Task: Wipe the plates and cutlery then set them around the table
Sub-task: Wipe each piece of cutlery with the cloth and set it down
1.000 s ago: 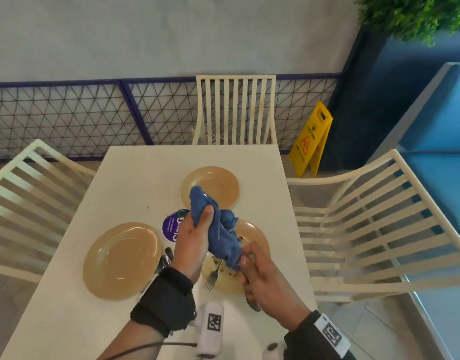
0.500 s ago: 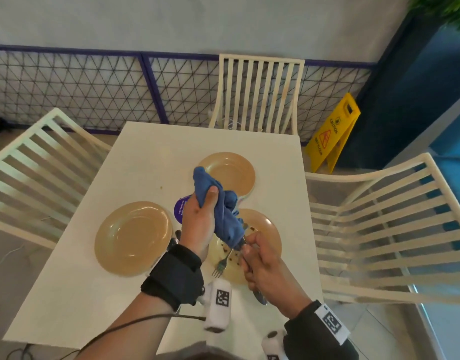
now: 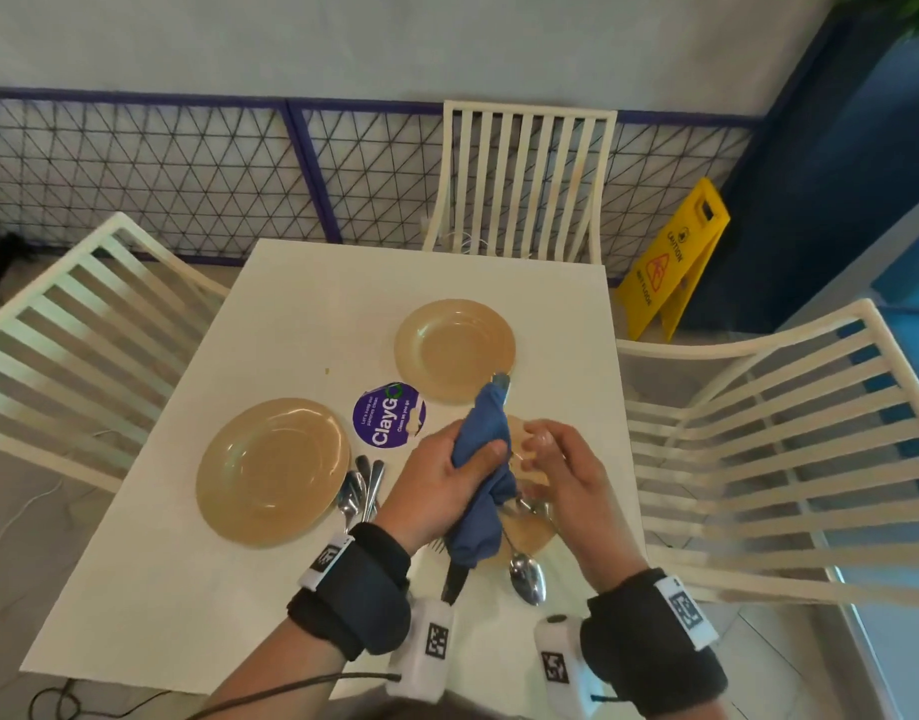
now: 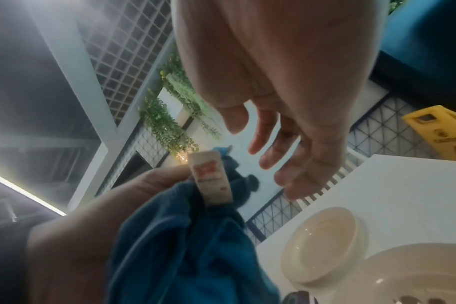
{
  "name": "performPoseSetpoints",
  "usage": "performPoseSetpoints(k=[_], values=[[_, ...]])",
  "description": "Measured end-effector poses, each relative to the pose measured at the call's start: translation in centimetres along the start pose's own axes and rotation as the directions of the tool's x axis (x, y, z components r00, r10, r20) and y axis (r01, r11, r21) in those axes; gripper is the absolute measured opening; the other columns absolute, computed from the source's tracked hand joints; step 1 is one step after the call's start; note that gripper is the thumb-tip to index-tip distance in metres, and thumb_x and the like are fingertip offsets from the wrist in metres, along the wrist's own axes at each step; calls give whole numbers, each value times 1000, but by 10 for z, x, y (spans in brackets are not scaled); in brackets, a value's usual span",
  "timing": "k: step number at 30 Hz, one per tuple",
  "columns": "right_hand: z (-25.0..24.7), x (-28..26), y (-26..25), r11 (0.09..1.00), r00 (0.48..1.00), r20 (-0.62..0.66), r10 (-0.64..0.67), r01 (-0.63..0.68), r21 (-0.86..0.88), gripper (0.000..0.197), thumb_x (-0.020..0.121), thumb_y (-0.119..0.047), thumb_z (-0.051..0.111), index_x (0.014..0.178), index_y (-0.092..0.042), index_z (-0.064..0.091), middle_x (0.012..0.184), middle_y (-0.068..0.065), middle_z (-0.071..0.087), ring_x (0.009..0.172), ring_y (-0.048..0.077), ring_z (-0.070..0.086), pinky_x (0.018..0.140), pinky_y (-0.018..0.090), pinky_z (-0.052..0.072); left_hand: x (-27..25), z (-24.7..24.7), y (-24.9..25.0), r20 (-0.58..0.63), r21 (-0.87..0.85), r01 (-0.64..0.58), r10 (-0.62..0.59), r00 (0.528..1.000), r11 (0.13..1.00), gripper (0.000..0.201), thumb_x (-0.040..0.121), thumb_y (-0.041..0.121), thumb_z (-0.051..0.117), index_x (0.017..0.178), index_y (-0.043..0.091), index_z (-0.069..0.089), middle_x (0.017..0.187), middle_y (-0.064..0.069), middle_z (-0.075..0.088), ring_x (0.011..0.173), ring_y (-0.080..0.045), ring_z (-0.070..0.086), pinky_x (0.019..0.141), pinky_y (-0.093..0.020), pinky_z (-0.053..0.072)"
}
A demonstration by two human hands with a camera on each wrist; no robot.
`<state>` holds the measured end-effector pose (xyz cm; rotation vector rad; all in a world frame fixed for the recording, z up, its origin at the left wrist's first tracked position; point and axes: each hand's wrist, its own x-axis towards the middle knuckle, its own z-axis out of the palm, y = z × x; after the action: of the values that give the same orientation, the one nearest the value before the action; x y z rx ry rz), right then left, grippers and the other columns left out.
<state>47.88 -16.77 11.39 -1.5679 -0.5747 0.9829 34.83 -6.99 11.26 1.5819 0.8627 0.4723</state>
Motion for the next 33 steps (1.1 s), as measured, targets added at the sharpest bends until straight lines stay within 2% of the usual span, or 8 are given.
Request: performPoseSetpoints(k=[4,7,12,16,19,25,29,33], values=[[6,9,-11,995,1000,-2,29,-29,95,26,104,-26,49,106,-9,69,99,16,72,89,22,68,80,40,56,-5,12,-1,134,-28,62,-58,989,998,26,97,34,64,106,10,66,93,-8,75,84,-18,73,80,-37,59],[5,14,-12,987,996,-31,88,-83,135,26,102,-25,53,102,-8,73,97,17,74,84,22,67,74,39,54,-8,13,-1,131,-19,74,-71,989,997,27,97,36,64,106,11,67,89,-2,74,79,-12,70,76,-33,57],[15,14,-15,983,995,-12,95,-92,158,25,98,-27,61,98,-5,73,76,3,71,66,9,63,56,21,48,-10,7,3,132,-32,79,-74,988,996,11,99,24,63,99,13,65,81,4,73,72,-7,70,66,-19,52],[18,21,-22,962,988,23,151,-153,224,22,95,-28,65,98,-8,74,79,6,71,68,13,64,60,27,50,-7,5,7,128,-20,63,-60,990,998,11,99,27,63,106,19,67,93,5,76,83,-8,73,71,-17,54],[8,21,-27,943,989,0,149,-142,300,20,95,-24,66,98,-6,74,74,4,69,60,10,61,54,23,49,-7,11,17,146,4,53,-53,988,999,7,98,27,63,104,24,66,89,10,75,81,-5,72,70,-16,53],[-9,33,-31,919,963,-204,178,-89,384,14,92,-20,68,82,-12,69,74,7,57,61,13,48,56,27,40,-16,8,6,210,167,42,-78,975,985,9,94,26,69,101,21,65,88,3,73,74,-7,67,67,-19,52],[-26,34,-33,888,952,-252,174,-41,458,12,95,-19,64,94,-8,69,74,3,59,68,13,53,61,27,45,-18,10,3,245,251,11,-75,967,968,9,94,31,69,94,22,66,83,2,72,70,-3,64,66,-19,49],[-15,23,-27,888,969,-198,151,-45,458,13,97,-16,62,92,-5,66,68,5,57,59,11,57,55,24,52,-12,21,10,219,280,-44,-19,975,959,18,96,33,66,88,17,65,77,-2,69,65,-3,58,65,-21,47]])
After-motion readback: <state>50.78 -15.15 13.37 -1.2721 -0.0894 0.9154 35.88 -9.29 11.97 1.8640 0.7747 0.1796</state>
